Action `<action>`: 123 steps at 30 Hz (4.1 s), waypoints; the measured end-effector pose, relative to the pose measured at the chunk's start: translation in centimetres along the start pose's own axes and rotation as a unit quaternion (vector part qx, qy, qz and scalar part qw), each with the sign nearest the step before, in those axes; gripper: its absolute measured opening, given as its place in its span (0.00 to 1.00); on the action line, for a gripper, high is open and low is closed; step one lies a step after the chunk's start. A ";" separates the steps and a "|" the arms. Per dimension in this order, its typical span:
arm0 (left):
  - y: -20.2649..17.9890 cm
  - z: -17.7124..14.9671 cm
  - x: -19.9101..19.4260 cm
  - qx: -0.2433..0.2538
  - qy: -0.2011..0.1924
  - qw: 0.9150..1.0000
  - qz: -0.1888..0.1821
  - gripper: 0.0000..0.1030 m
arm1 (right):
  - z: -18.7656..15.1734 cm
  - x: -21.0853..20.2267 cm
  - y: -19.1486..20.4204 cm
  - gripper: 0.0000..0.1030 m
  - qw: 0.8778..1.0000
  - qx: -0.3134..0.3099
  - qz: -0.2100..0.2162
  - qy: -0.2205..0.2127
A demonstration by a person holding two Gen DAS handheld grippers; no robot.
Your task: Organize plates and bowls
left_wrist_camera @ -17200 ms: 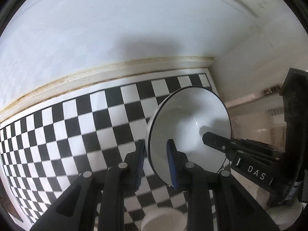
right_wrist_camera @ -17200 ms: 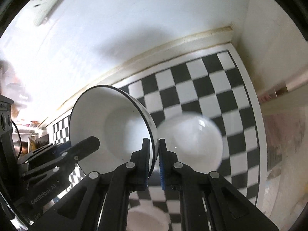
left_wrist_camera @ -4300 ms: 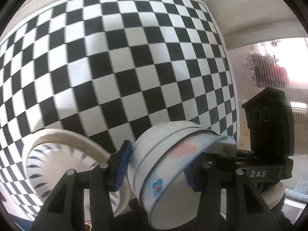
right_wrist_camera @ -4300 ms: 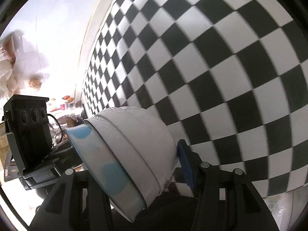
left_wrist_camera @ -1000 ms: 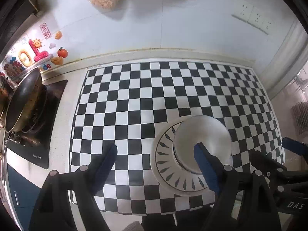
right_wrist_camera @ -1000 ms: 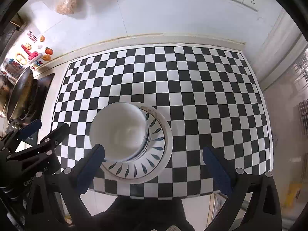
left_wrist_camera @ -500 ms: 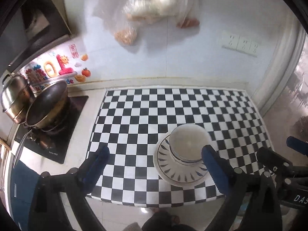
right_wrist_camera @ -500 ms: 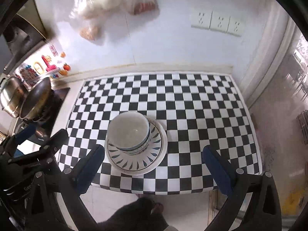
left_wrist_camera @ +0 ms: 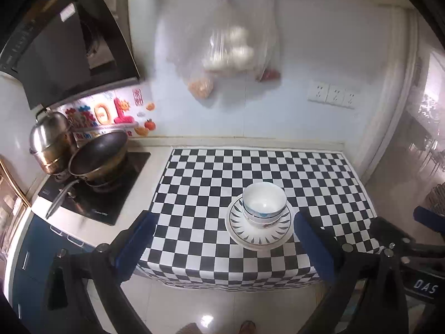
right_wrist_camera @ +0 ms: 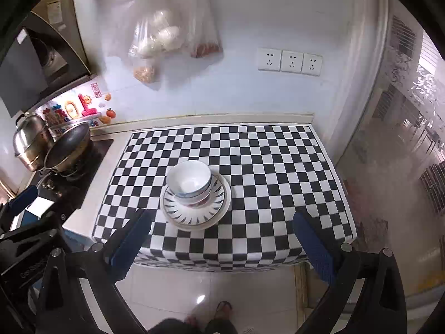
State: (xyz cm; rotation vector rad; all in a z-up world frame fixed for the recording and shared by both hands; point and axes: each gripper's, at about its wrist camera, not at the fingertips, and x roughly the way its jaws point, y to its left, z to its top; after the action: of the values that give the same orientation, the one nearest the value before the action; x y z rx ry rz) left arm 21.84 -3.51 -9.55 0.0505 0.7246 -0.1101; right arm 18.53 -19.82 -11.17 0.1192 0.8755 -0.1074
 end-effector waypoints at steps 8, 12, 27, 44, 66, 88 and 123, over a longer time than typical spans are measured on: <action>2.3 -2.6 -6.4 0.008 -0.038 0.999 -0.002 0.99 | -4.5 -6.9 1.0 1.00 0.999 0.025 -0.020 -0.040; 3.6 -4.3 -9.4 0.021 -0.041 0.999 -0.003 0.99 | -7.0 -10.6 2.0 1.00 0.998 0.032 -0.025 -0.051; 7.0 -9.9 -19.8 0.044 -0.057 0.997 -0.002 0.99 | -15.7 -23.5 6.5 1.00 0.994 0.019 -0.060 -0.094; 6.6 -12.1 -25.0 0.034 -0.088 0.996 0.002 0.99 | -18.5 -29.1 4.6 1.00 0.991 0.021 -0.066 -0.118; 5.4 -12.6 -25.8 0.027 -0.085 0.996 0.008 0.99 | -18.3 -28.3 3.6 1.00 0.992 0.018 -0.057 -0.109; 5.0 -12.4 -26.0 0.031 -0.089 0.995 0.011 0.99 | -18.3 -28.1 3.2 1.00 0.992 0.020 -0.058 -0.111; 4.9 -12.4 -25.3 0.026 -0.078 0.997 0.011 0.99 | -18.1 -27.8 3.5 1.00 0.991 0.023 -0.060 -0.114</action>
State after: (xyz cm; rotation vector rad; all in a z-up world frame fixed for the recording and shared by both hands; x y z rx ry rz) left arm -4.62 4.47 -2.00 0.0976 0.5648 -0.1110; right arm -12.44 -12.41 -1.03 0.0953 0.6519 -0.2497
